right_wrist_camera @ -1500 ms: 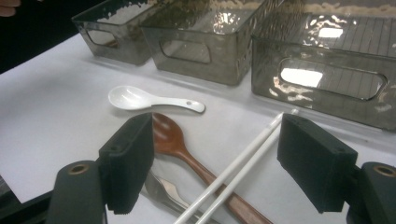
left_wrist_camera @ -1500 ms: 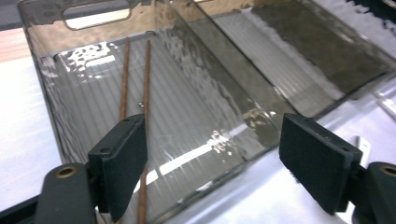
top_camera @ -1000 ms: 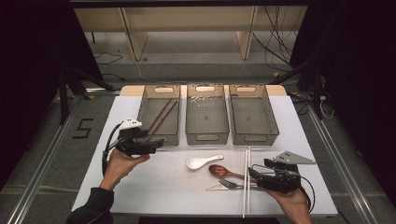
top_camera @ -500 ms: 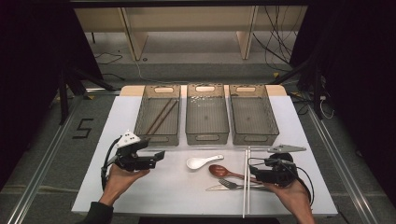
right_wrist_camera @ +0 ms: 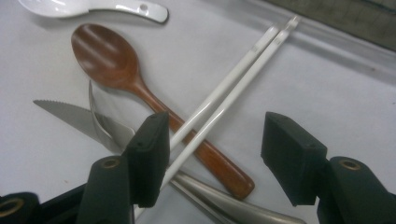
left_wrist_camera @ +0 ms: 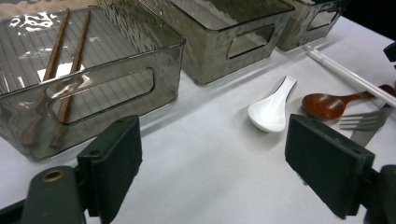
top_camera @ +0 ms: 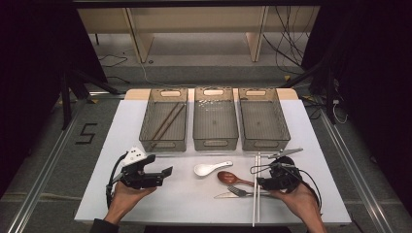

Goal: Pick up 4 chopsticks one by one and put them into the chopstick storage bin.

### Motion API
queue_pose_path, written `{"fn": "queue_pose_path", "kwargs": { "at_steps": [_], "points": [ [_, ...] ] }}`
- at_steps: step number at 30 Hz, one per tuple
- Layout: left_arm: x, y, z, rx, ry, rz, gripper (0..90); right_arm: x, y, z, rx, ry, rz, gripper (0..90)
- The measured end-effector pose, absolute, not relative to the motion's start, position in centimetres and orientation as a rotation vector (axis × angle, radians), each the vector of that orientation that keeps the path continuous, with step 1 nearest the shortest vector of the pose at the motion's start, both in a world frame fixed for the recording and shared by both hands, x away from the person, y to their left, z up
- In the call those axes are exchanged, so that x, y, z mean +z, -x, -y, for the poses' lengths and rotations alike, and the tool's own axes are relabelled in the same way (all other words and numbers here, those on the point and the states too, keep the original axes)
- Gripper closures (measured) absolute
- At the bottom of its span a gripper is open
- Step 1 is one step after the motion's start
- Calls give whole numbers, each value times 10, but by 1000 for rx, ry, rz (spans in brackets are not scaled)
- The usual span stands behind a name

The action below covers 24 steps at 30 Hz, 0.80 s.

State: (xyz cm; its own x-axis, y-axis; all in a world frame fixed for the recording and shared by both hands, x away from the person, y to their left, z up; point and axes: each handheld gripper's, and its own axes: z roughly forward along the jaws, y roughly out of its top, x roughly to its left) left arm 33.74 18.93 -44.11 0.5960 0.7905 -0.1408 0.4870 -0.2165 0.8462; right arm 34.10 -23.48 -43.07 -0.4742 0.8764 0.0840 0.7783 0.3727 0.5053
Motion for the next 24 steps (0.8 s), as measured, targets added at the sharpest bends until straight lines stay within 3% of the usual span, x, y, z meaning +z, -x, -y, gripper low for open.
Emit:
{"fn": "queue_pose_path", "kwargs": {
  "at_steps": [24],
  "points": [
    [-447,-327,-188,397,-1884,-1028,186,-448,-348,219,518,-1491,-2586,523]
  ]
}}
